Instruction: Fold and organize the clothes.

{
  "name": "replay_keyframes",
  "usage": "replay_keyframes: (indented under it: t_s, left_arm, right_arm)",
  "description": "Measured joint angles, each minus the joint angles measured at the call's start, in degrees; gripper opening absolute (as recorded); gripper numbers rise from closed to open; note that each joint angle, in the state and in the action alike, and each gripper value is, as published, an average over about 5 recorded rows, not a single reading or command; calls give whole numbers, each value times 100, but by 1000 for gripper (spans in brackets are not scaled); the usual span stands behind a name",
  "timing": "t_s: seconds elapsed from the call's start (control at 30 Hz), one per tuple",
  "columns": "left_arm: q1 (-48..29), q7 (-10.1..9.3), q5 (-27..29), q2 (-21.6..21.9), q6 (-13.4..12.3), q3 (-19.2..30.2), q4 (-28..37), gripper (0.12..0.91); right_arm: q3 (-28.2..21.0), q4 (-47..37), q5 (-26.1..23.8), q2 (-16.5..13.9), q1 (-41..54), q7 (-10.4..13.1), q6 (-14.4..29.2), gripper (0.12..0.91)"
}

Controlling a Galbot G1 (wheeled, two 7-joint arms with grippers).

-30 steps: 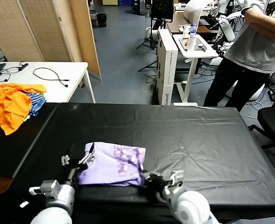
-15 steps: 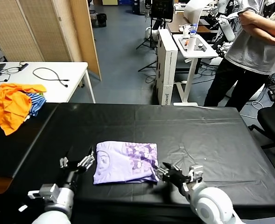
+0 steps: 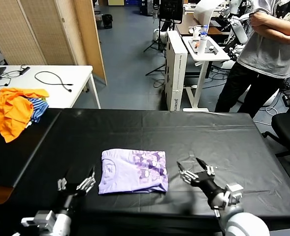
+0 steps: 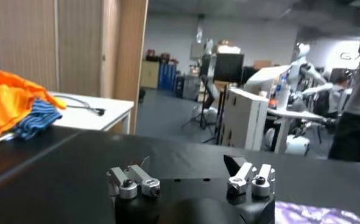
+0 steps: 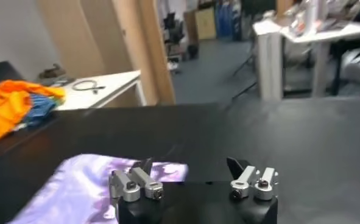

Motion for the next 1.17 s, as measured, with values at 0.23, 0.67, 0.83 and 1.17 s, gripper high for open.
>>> replay_keyframes:
  t_s: [0.23, 0.67, 0.83, 1.17]
  left_arm:
    - [390, -40, -61, 4, -5, -97, -127, 907]
    - [967, -72, -188, 129, -24, -394, -444, 907]
    - [1156, -178, -170, 80, 54, -328, -539, 907]
    - [1299, -205, -14, -34, 146, -177, -587, 907]
  right_arm:
    - [207, -111, -617, 41, -623, -94, 961, 907]
    - [154, -126, -1579, 218, -1641, 204, 2170, 907]
    - [164, -175, -1856, 351, -2079, 353, 2540, 907]
    - [268, -82, -1877, 406, -2465, 404, 2526, 907]
